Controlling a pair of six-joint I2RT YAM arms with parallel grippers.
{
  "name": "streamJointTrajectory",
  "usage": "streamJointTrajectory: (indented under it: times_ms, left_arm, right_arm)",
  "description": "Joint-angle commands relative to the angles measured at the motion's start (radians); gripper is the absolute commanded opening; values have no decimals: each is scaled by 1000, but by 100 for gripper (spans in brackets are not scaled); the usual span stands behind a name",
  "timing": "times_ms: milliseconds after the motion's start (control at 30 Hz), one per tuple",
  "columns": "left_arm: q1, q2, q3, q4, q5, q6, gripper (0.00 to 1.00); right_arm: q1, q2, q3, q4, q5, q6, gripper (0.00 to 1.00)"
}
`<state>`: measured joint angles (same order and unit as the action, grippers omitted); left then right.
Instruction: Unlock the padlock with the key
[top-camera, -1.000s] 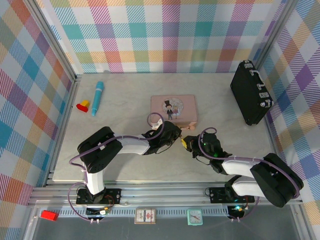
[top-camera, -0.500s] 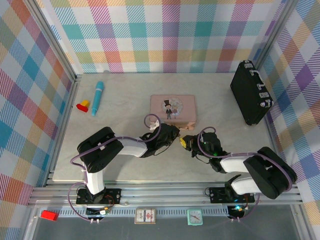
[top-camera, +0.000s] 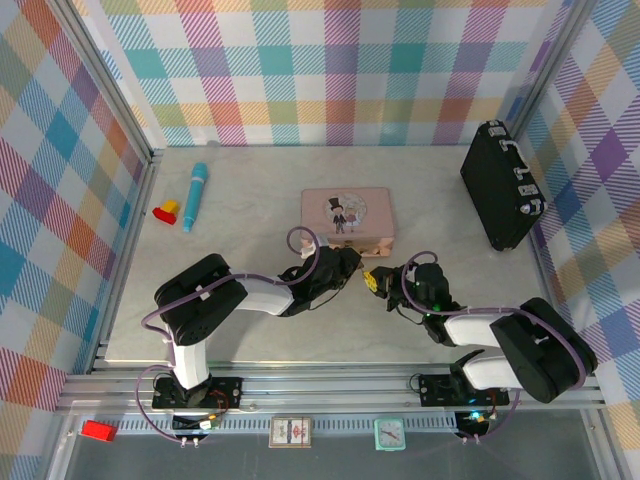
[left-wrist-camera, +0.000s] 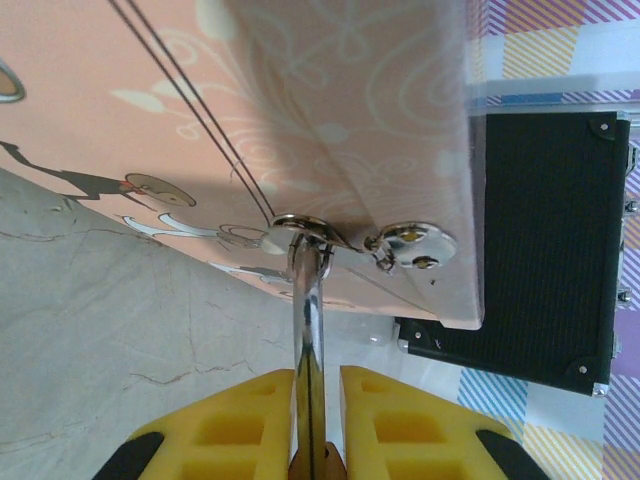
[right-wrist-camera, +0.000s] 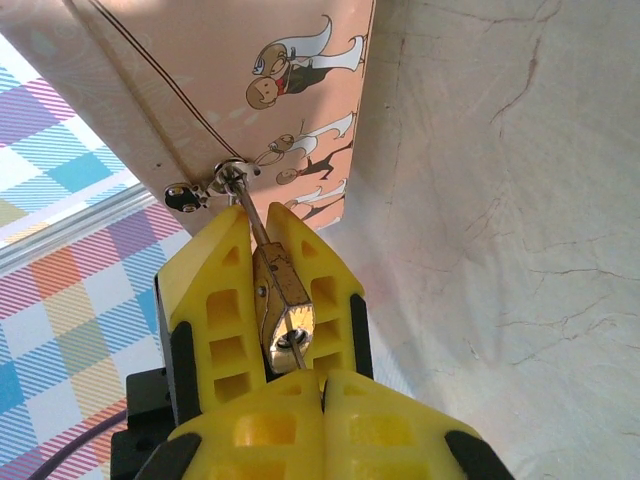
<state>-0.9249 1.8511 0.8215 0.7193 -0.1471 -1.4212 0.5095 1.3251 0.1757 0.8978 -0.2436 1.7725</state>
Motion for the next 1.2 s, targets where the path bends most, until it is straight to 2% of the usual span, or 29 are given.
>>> streamJointTrajectory:
  times_ms: [0, 333, 400, 633, 800, 1033, 1167]
  left_arm:
    - [-46, -9, 17, 250, 176, 1, 0]
    - [-51, -23, 11, 219, 196, 15, 0]
    - [-51, -16, 6, 237, 201, 13, 0]
    - [-51, 29, -16, 295, 190, -7, 0]
    - [-47, 11, -19, 203, 148, 3, 0]
    - [-39, -24, -4, 99, 99, 31, 0]
    - [-37, -26, -5, 94, 86, 27, 0]
  right_arm:
    - [-15, 44, 21, 55, 43, 9, 0]
    - [-46, 115, 28, 123, 25, -33, 0]
    - [-52, 124, 33, 106, 18, -45, 0]
    - [-47, 188, 16, 213, -2, -43, 0]
    - [-7, 94, -1, 85, 48, -62, 0]
    - [64, -195, 1, -334, 197, -112, 0]
    - [76, -299, -1, -469, 233, -122, 0]
